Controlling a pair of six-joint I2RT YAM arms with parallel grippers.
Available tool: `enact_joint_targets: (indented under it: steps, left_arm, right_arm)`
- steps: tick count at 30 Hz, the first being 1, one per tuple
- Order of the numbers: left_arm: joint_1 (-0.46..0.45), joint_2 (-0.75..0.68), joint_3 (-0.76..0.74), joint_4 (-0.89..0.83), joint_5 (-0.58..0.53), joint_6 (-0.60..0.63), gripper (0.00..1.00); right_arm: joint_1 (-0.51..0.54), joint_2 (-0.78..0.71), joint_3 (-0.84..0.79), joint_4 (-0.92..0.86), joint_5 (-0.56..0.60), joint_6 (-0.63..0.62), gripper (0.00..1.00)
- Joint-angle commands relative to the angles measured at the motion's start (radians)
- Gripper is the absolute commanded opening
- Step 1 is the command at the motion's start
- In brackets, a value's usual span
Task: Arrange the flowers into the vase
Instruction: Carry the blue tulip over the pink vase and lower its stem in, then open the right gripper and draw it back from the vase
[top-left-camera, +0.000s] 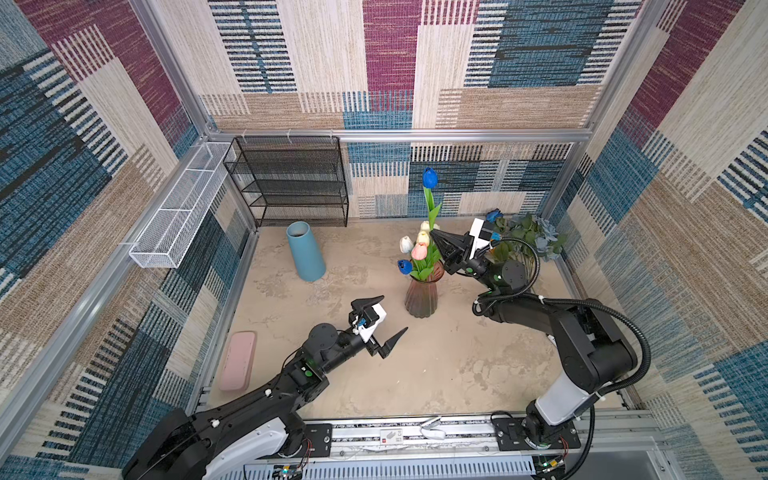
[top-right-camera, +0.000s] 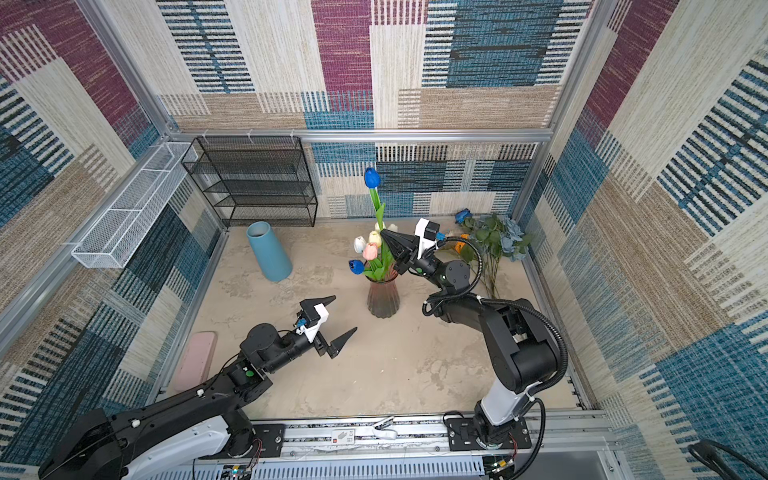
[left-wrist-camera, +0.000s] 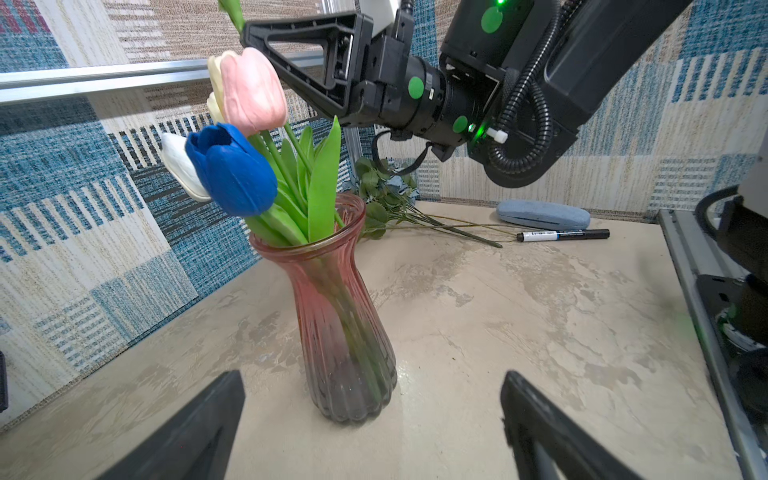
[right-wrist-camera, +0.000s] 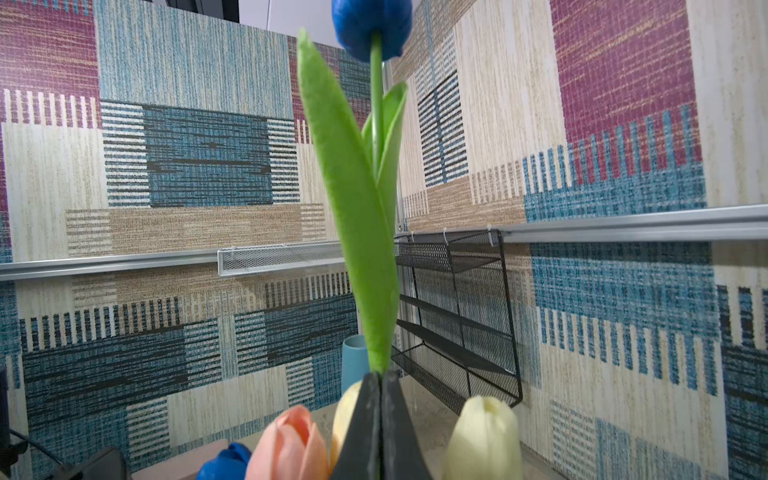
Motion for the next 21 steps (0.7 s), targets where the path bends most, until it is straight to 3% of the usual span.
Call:
enact_joint_targets:
  steps: [1,3,10,13,19,21]
  left_arm:
    - [0.0,-0.001,-0.001,0.011,-0.02,-0.021,0.99]
    - [0.0,0.008,-0.002,0.022,-0.018,-0.02,0.99]
    - [0.0,0.034,-0.006,0.049,-0.019,-0.023,0.99]
    - [-0.001,0.039,-0.009,0.056,-0.021,-0.024,0.99]
    - [0.0,0.049,-0.012,0.062,-0.023,-0.019,0.99]
    - [0.0,0.058,-0.013,0.071,-0.023,-0.017,0.99]
  right_arm:
    - [0.0,-0.018,-0.034,0.302,-0.026,-0.021,0.0]
    - [0.0,-0.026,-0.062,0.291,-0.033,-0.041,0.01]
    - [0.0,-0.1,-0.128,0.132,-0.022,-0.124,0.2]
    - [0.0,-0.158,-0.154,0.021,0.006,-0.163,0.36]
    - [0.0,-0.322,-0.185,-0.273,0.092,-0.243,0.46]
    - [0.0,-0.389,-0.211,-0.332,0.11,-0.262,0.55]
